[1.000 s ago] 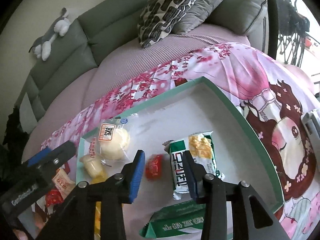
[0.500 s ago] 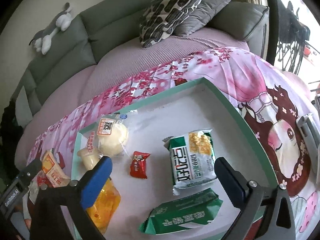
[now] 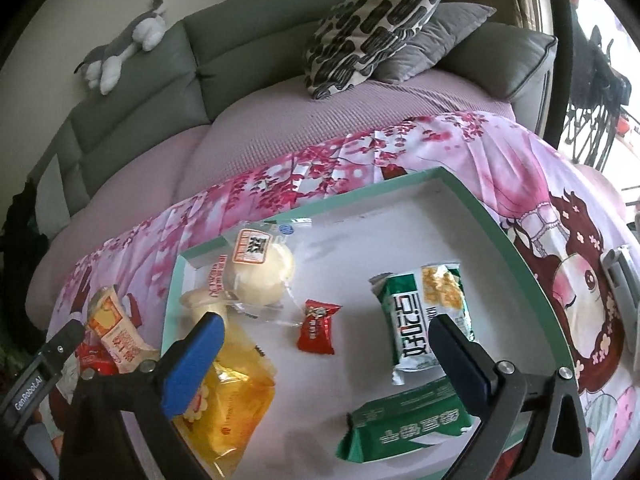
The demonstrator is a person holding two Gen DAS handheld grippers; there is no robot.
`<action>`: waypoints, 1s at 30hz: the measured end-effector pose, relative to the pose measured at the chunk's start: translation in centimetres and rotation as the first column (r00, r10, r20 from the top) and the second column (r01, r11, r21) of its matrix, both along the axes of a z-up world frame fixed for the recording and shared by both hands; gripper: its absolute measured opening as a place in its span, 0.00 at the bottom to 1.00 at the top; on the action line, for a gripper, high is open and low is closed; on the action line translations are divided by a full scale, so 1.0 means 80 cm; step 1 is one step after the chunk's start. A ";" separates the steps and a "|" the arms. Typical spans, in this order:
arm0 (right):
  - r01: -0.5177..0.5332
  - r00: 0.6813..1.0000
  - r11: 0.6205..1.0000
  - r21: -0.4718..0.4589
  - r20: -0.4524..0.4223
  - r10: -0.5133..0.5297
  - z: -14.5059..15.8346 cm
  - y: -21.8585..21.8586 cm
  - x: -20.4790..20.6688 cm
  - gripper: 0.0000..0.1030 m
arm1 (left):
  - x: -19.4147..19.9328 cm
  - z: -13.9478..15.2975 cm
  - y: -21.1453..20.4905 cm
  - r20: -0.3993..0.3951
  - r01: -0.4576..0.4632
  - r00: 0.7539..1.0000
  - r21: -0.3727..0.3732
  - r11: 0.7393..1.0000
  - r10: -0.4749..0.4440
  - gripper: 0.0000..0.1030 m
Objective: Organize snacks
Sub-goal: 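Move both tools back over the remaining snack pile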
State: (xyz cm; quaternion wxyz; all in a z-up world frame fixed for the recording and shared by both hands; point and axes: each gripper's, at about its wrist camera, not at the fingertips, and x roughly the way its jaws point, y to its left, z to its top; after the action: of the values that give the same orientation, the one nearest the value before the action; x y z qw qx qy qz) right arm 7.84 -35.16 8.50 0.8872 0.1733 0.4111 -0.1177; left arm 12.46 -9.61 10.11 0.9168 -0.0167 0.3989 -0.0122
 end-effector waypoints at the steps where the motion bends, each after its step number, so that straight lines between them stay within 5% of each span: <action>1: -0.003 1.000 1.000 0.001 0.001 0.003 0.000 0.002 0.000 1.00 | 0.000 0.000 0.002 -0.001 -0.001 1.000 -0.001 1.000 0.001 0.94; 18: -0.063 0.998 0.996 -0.062 -0.023 0.062 0.009 0.052 0.012 1.00 | -0.004 0.013 0.057 -0.001 -0.049 0.999 -0.010 0.999 0.049 0.94; 30: -0.166 0.986 0.985 -0.044 -0.010 0.166 0.012 0.113 0.023 1.00 | -0.013 0.017 0.142 -0.009 -0.190 0.982 0.073 0.979 0.191 0.94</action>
State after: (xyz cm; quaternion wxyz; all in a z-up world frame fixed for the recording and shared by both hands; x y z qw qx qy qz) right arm 9.71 -26.11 9.50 0.8962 0.1181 0.4243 -0.0531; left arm 11.43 1.73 11.46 0.9106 -0.0220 0.4028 0.0902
